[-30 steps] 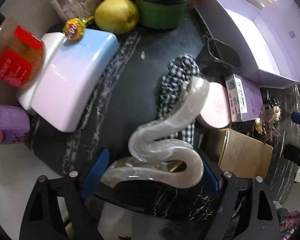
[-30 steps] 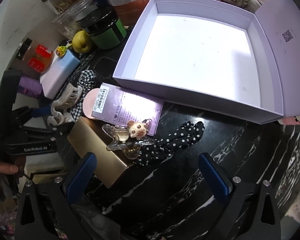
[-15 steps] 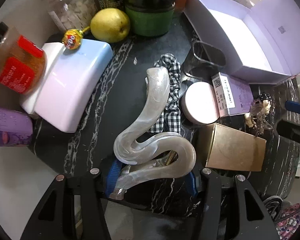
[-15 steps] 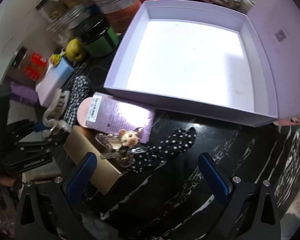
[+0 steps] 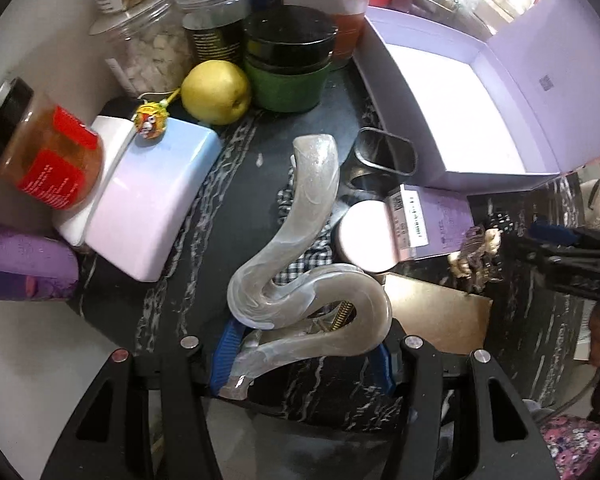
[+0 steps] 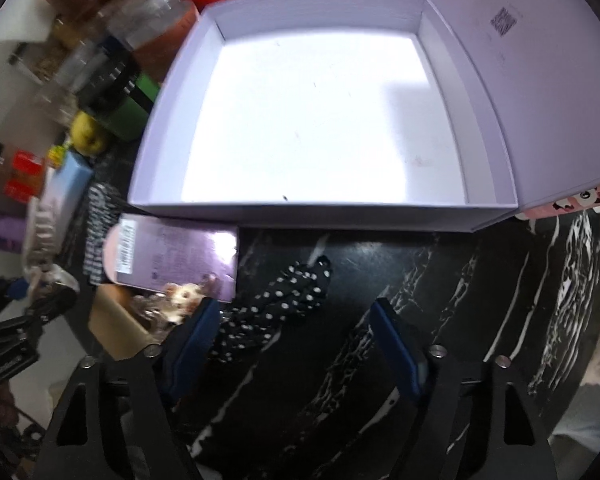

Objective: Organize rigid objects
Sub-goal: 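Lift and carry both held items toward the open lavender box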

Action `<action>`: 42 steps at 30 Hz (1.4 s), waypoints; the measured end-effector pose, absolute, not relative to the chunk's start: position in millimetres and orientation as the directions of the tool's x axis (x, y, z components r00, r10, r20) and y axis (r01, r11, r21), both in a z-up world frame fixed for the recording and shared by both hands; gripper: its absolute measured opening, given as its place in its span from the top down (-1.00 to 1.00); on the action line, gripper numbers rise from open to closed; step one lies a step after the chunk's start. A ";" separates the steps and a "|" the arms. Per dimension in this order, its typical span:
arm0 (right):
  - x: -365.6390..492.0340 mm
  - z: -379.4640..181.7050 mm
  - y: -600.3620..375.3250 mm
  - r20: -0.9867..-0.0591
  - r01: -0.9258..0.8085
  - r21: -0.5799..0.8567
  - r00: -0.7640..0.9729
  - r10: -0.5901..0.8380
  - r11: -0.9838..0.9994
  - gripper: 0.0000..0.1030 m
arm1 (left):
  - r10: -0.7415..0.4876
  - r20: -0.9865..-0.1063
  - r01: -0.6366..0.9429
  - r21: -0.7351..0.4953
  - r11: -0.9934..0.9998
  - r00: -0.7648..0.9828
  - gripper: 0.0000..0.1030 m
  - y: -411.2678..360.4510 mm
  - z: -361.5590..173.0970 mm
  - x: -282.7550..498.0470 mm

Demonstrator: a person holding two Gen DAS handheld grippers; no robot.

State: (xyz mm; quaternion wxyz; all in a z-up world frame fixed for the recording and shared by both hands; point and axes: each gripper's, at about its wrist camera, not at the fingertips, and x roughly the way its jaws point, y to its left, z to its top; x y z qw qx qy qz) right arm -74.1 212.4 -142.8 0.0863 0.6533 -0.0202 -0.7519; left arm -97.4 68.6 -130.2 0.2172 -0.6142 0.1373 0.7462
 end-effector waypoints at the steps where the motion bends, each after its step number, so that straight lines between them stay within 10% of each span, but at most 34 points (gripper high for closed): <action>1: -76.0 -146.5 209.8 -0.981 0.105 0.143 -0.119 -0.155 -0.984 -0.34 | 0.160 -0.976 -0.493 -0.066 -0.867 -0.150 -0.06 70.1 -129.4 -97.8; 19: -86.4 -163.5 199.4 -0.971 0.168 0.228 -0.034 -0.237 -0.959 0.56 | 0.162 -0.974 -0.565 -0.046 -0.823 -0.156 -0.06 78.6 -120.3 -98.1; 42: -66.0 -106.8 240.1 -0.965 0.374 0.194 -0.094 -0.245 -0.907 0.62 | 0.233 -0.962 -0.613 -0.098 -0.784 -0.143 -0.06 100.8 -88.4 -62.7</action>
